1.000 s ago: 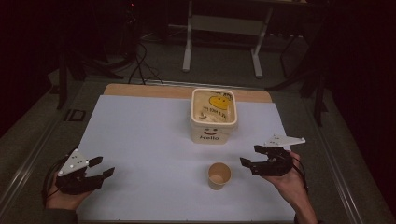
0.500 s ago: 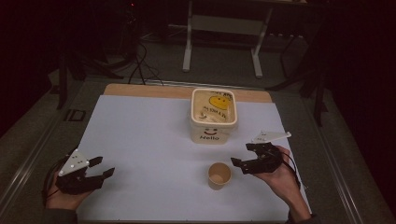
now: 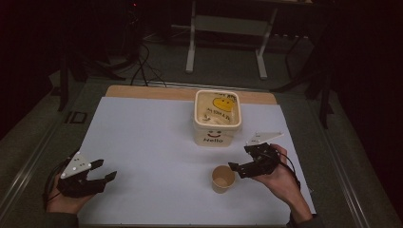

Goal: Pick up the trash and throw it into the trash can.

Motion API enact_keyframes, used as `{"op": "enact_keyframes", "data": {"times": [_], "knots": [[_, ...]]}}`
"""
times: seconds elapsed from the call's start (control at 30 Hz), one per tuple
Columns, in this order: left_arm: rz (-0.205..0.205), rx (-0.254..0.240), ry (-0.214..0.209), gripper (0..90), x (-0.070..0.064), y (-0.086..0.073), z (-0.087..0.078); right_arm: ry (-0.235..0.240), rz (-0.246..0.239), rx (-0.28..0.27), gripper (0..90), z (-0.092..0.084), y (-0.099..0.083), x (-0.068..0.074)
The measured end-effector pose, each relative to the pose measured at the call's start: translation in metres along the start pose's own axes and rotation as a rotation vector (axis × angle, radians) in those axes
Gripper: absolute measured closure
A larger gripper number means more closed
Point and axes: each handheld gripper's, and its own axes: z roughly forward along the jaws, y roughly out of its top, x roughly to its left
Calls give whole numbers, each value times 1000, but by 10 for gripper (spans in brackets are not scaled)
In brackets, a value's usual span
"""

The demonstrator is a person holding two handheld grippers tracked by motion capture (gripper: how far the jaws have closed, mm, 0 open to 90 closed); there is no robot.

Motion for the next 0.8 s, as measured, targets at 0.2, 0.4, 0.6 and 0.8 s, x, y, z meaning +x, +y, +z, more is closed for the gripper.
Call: {"op": "enact_keyframes", "data": {"times": [0.2,0.4,0.6,0.8], "knots": [[1,2,1,350,0,0,0,11,-24,36,149,5,6,5],[1,4,3,349,0,0,0,13,-46,74,143,9,12,9],[1,2,3,350,0,0,0,27,-70,133,134,14,19,14],[4,8,3,348,0,0,0,35,-79,195,134,20,25,19]]}}
